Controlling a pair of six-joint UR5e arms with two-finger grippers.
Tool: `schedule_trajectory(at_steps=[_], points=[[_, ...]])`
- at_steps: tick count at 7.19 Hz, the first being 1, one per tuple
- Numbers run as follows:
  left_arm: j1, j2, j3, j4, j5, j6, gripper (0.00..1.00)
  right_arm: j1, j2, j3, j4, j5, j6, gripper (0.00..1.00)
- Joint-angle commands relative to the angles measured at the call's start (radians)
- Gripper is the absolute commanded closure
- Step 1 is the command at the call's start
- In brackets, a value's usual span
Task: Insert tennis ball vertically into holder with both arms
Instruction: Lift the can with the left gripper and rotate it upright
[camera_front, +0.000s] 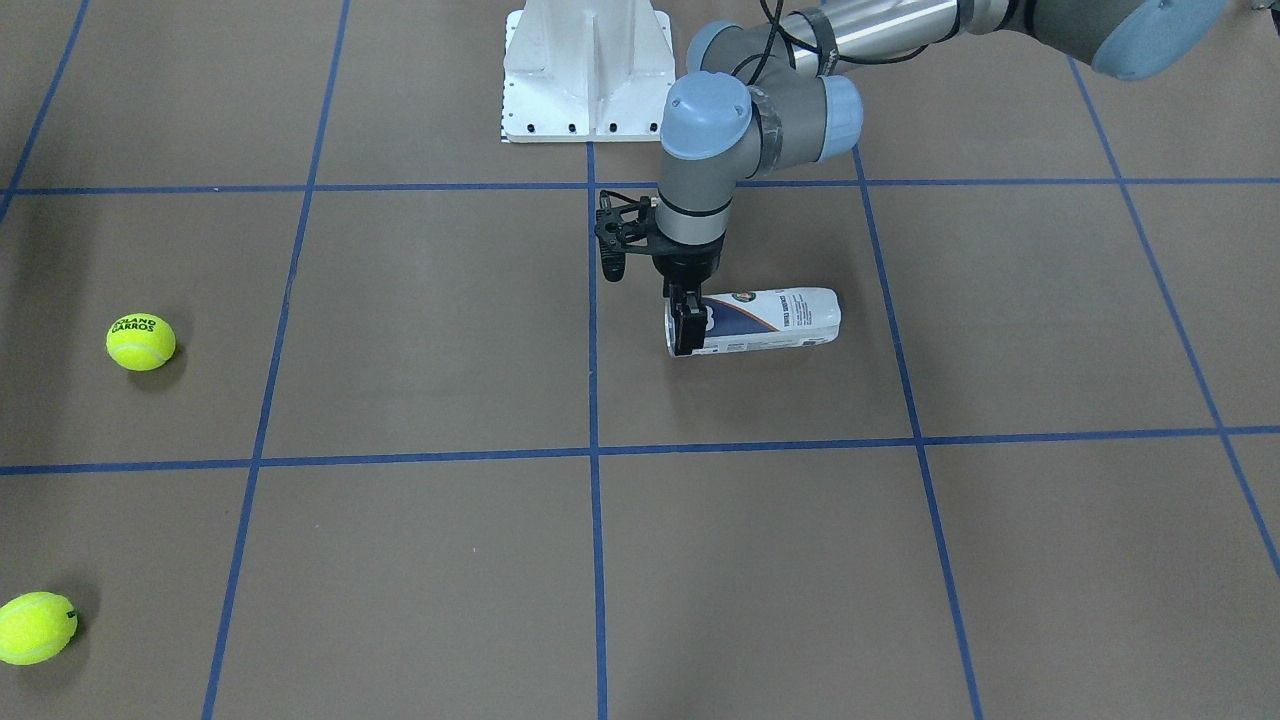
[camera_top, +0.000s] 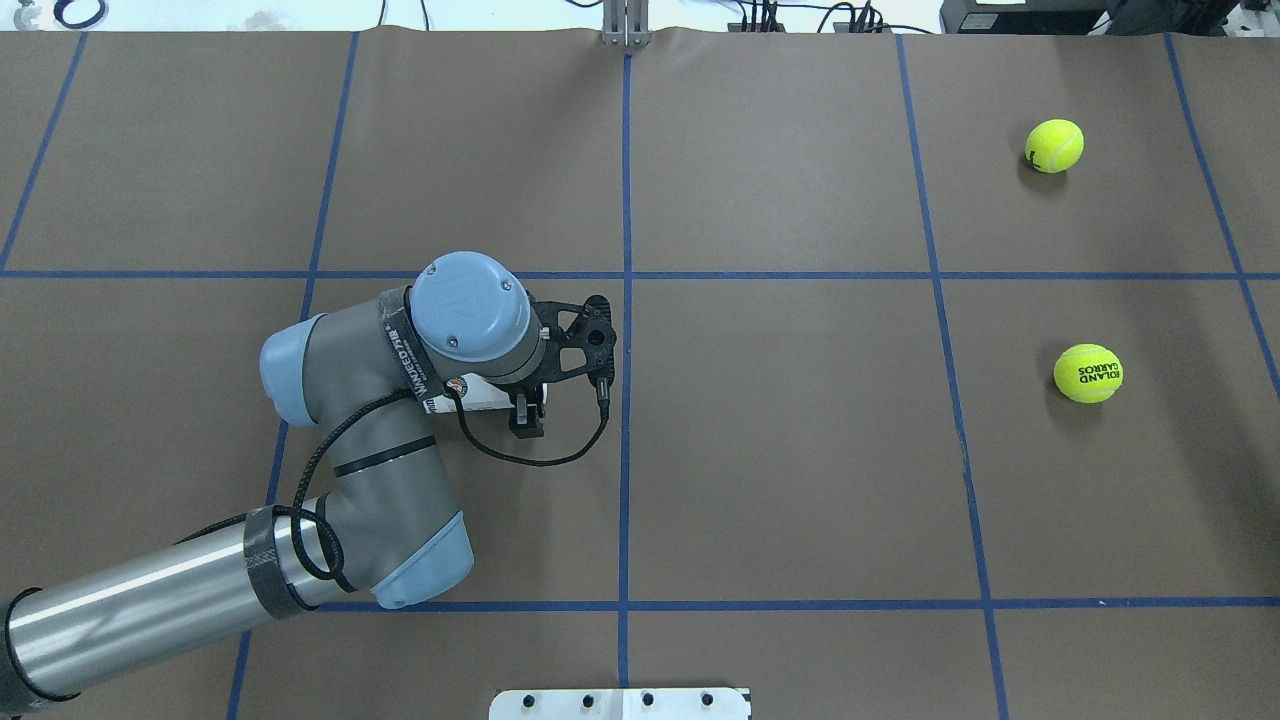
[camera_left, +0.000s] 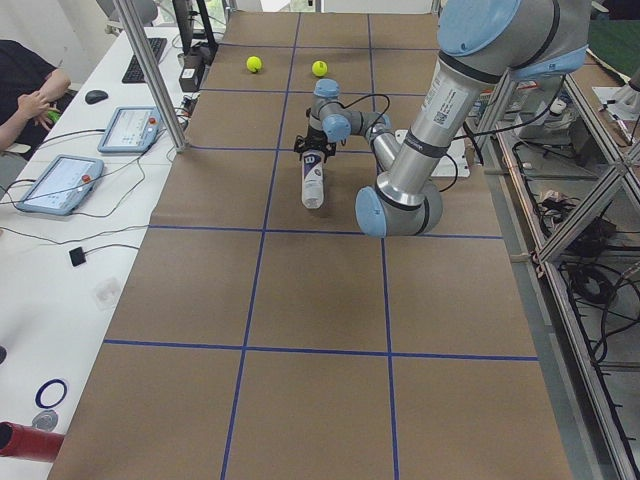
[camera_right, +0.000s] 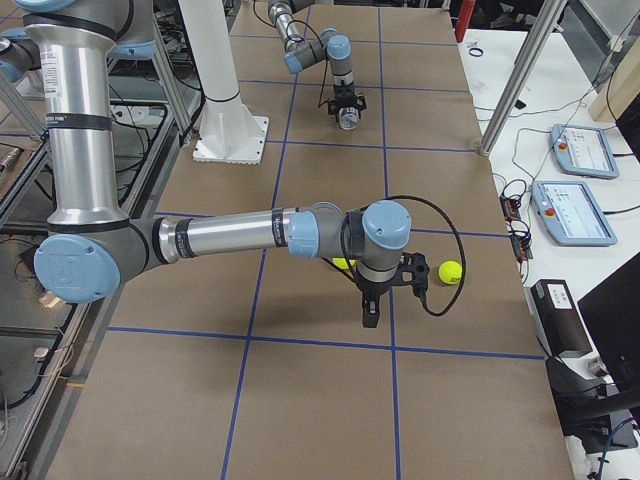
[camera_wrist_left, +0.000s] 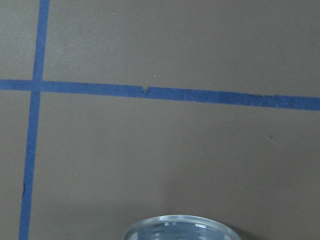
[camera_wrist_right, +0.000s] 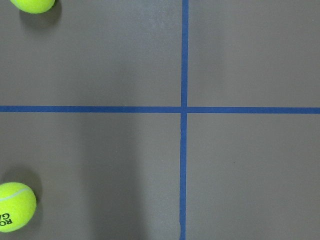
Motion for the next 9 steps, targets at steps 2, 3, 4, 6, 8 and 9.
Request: schedule_trajectory(at_steps=[2,3,4,6,8,9], points=[[0.005,-0.017,0.006,-0.005,-0.001,-0.011,0.39,0.000,0.000,0.004,0.000,0.000,0.001,0.01],[0.005,-0.027,-0.002,-0.005,0.027,-0.015,0.60,0.000,0.003,0.008,0.000,0.000,0.002,0.01],[0.005,-0.029,-0.012,-0.007,0.067,-0.017,0.74,0.001,0.009,0.008,0.000,0.000,0.004,0.01],[-0.006,-0.072,-0.075,-0.013,0.086,-0.137,0.85,0.001,0.012,0.011,0.000,0.000,0.004,0.01],[-0.008,-0.072,-0.080,-0.354,0.228,-0.410,0.84,0.001,0.012,0.026,0.000,0.000,0.004,0.01],[-0.009,-0.069,-0.068,-0.534,0.294,-0.554,0.83,0.001,0.016,0.029,0.000,0.002,0.004,0.01]])
